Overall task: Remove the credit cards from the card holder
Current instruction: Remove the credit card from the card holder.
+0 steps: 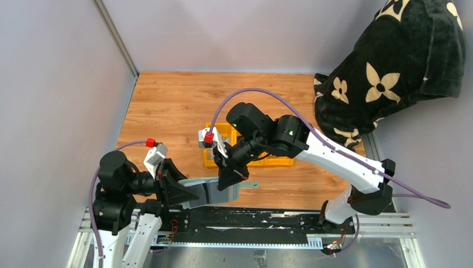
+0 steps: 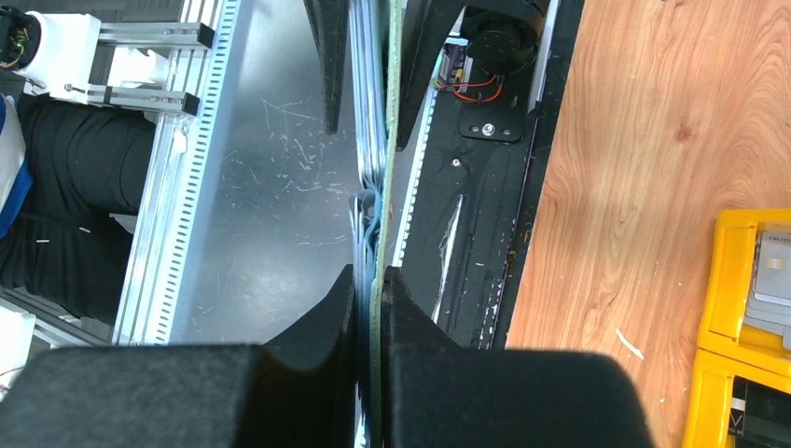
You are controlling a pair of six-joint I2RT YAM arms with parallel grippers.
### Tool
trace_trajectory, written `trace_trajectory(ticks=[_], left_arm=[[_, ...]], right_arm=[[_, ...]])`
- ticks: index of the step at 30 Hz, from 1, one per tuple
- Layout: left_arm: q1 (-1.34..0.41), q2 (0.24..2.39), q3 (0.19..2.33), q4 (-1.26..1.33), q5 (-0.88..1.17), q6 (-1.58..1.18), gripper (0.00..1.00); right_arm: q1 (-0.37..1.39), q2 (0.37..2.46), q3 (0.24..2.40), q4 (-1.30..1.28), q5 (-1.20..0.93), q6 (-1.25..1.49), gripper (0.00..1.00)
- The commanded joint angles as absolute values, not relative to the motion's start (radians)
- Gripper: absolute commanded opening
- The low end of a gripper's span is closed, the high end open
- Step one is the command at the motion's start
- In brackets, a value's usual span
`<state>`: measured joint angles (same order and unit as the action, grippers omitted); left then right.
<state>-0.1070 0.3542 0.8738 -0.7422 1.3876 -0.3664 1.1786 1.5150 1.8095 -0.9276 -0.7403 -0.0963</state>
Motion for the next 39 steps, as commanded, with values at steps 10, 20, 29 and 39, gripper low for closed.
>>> trace_trajectory(ticks=[10, 20, 29, 39], left_arm=[[-0.109, 0.424, 0.93, -0.755, 1.287, -0.379, 0.02], [-0.108, 0.463, 0.971, -0.753, 1.154, -0.41, 0.01], [-0.109, 0.476, 1.009, -0.755, 1.2, -0.423, 0.02], [-0.108, 0.469, 1.032, -0.754, 1.247, -0.429, 0.02]], right_arm=[[1.115, 1.235, 1.489, -0.366, -0.448, 0.172, 0.5], [1.146, 1.029, 1.078, 0.214, -0.504, 0.575, 0.46], [1.211, 1.126, 1.026, 0.327, -0.54, 0.62, 0.43], [1.212, 1.134, 1.055, 0.165, -0.406, 0.544, 0.42]])
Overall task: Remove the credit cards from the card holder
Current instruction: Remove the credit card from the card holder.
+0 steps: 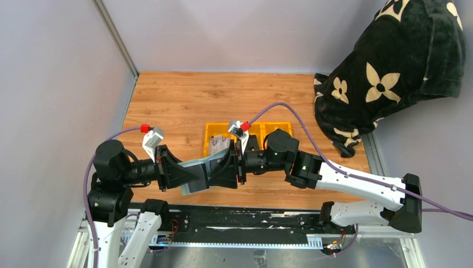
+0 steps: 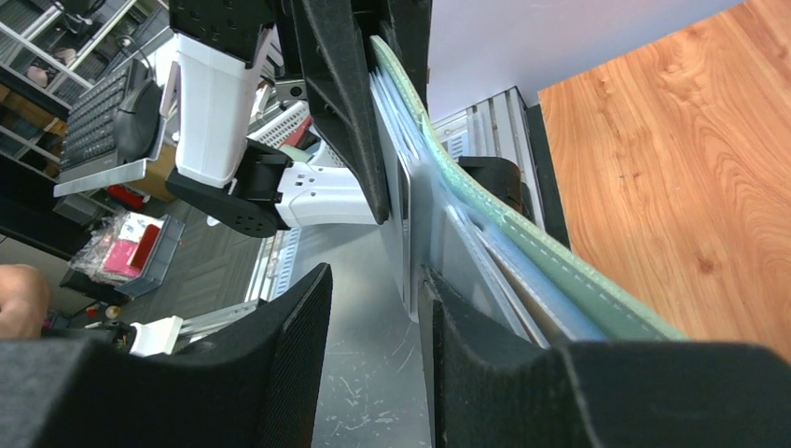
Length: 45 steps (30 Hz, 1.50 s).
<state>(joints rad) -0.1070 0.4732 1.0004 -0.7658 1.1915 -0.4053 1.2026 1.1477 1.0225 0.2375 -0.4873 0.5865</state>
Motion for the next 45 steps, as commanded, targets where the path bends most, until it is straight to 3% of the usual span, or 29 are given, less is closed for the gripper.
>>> trace_trajectory(ticks=[1, 9, 19, 32, 37, 45], left_arm=[[-0.108, 0.467, 1.033, -0.755, 1.249, -0.429, 0.02], [-0.108, 0.463, 1.031, -0.754, 1.238, -0.431, 0.06], [-0.108, 0.482, 1.041, -0.756, 1.315, -0.455, 0.2], [-0.107, 0.497, 1.061, -0.756, 1.394, -0.47, 0.26], [-0.108, 0.491, 1.06, -0.756, 1.4, -0.472, 0.17], [-0.108, 0.486, 1.066, -0.756, 1.401, -0.479, 0.16]], right_arm=[[1.211, 1.133, 1.058, 0.16, -0.392, 0.538, 0.42], [1.212, 1.186, 1.072, 0.27, -0.457, 0.593, 0.36], [1.213, 1.207, 1.026, 0.35, -0.331, 0.649, 0.0], [1.187, 1.153, 0.878, 0.568, -0.378, 0.757, 0.0], [1.181, 1.124, 0.85, 0.576, -0.371, 0.758, 0.0], [1.181, 1.082, 0.81, 0.549, -0.351, 0.745, 0.0]])
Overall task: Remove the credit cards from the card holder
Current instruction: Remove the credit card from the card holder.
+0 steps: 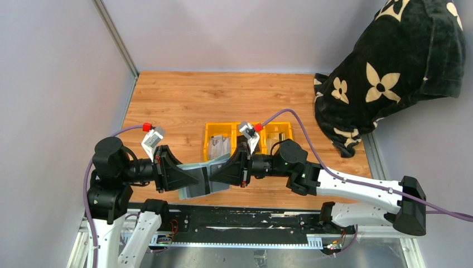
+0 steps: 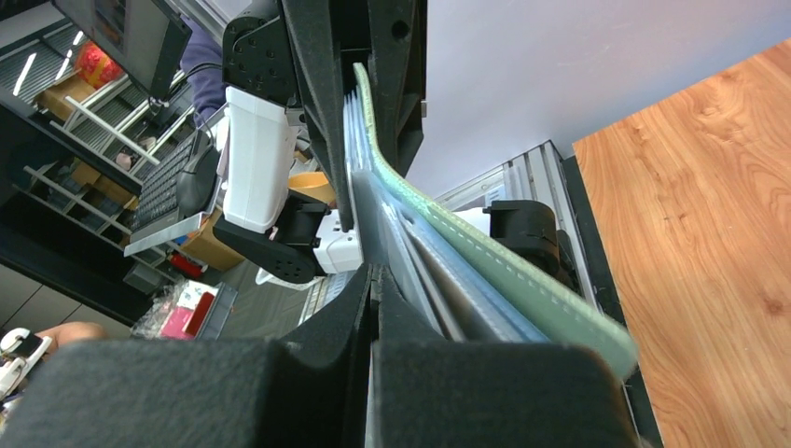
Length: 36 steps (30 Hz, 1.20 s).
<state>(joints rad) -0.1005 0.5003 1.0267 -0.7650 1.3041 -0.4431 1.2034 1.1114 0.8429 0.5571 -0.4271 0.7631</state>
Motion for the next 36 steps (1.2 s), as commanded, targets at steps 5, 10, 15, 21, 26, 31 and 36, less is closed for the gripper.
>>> trace_trajectory(ticks=[5, 10, 15, 21, 26, 31, 36], left_arm=[[-0.108, 0.486, 1.067, -0.756, 1.391, -0.477, 0.16], [-0.108, 0.485, 1.06, -0.756, 1.366, -0.475, 0.14], [-0.108, 0.485, 1.06, -0.756, 1.342, -0.476, 0.13], [-0.108, 0.485, 1.061, -0.756, 1.334, -0.476, 0.13], [-0.107, 0.488, 1.059, -0.755, 1.33, -0.475, 0.13], [-0.107, 0.488, 1.062, -0.755, 1.332, -0.474, 0.14], [-0.108, 0.491, 1.063, -0.755, 1.333, -0.478, 0.16]], right_arm=[[1.182, 1.076, 0.82, 0.523, -0.375, 0.731, 0.0], [1.191, 1.119, 0.859, 0.563, -0.449, 0.752, 0.34], [1.196, 1.148, 0.889, 0.565, -0.468, 0.752, 0.39], [1.199, 1.185, 0.912, 0.564, -0.478, 0.753, 0.36], [1.203, 1.214, 0.926, 0.577, -0.491, 0.756, 0.26], [1.199, 1.184, 0.884, 0.62, -0.462, 0.764, 0.03], [1.18, 1.12, 0.816, 0.648, -0.426, 0.778, 0.0]])
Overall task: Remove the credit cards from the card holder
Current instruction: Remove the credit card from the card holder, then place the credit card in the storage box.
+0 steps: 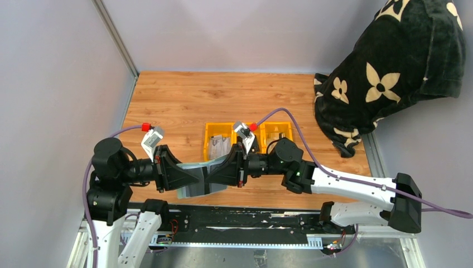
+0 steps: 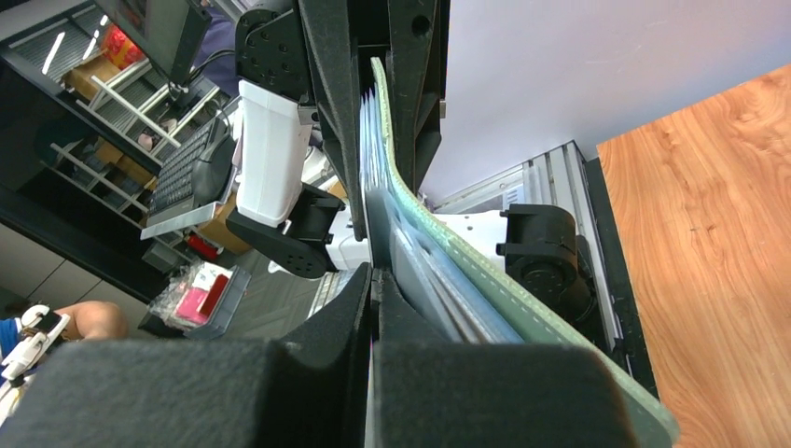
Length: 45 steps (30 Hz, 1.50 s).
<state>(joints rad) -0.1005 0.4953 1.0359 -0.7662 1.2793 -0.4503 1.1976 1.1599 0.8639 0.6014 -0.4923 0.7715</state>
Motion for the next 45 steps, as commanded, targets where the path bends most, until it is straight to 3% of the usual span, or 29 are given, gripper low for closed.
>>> trace_trajectory(ticks=[1, 9, 11, 13, 15, 18, 20, 23, 24, 29, 35, 39, 43, 45], left_arm=[[-0.108, 0.491, 1.063, -0.755, 1.334, -0.48, 0.16], [-0.109, 0.49, 1.076, -0.755, 1.334, -0.487, 0.15], [-0.108, 0.489, 1.076, -0.755, 1.33, -0.487, 0.11], [-0.109, 0.491, 1.077, -0.755, 1.319, -0.486, 0.0], [-0.108, 0.491, 1.081, -0.754, 1.306, -0.484, 0.0], [-0.108, 0.491, 1.084, -0.755, 1.291, -0.483, 0.0], [-0.108, 0.494, 1.084, -0.755, 1.29, -0.482, 0.0], [-0.108, 0.498, 1.084, -0.755, 1.287, -0.472, 0.0], [-0.107, 0.5, 1.083, -0.753, 1.281, -0.464, 0.0], [-0.109, 0.512, 1.067, -0.759, 1.227, -0.396, 0.0], [-0.108, 0.543, 1.061, -0.903, 1.051, -0.125, 0.0], [-0.109, 0.587, 1.046, -0.959, 0.881, 0.008, 0.0], [-0.109, 0.708, 1.035, -1.022, 0.659, 0.131, 0.0], [-0.109, 0.774, 1.024, -1.018, 0.657, 0.128, 0.0]], right_arm=[[1.174, 1.107, 0.801, 0.649, -0.416, 0.781, 0.0], [1.163, 1.063, 0.744, 0.646, -0.398, 0.792, 0.0], [1.165, 1.082, 0.76, 0.656, -0.43, 0.8, 0.0], [1.171, 1.107, 0.782, 0.673, -0.472, 0.811, 0.1], [1.181, 1.133, 0.806, 0.698, -0.498, 0.819, 0.27], [1.191, 1.157, 0.838, 0.718, -0.518, 0.824, 0.33], [1.192, 1.164, 0.848, 0.719, -0.523, 0.823, 0.28], [1.188, 1.139, 0.831, 0.711, -0.496, 0.805, 0.03], [1.184, 1.12, 0.823, 0.69, -0.477, 0.791, 0.0], [1.141, 0.992, 0.807, 0.417, -0.372, 0.679, 0.0], [0.895, 0.857, 0.769, 0.088, -0.305, 0.652, 0.0], [0.711, 0.894, 0.751, -0.05, -0.339, 0.625, 0.0], [0.643, 0.993, 0.749, -0.105, -0.312, 0.575, 0.0], [0.638, 1.05, 0.757, -0.1, -0.296, 0.554, 0.0]])
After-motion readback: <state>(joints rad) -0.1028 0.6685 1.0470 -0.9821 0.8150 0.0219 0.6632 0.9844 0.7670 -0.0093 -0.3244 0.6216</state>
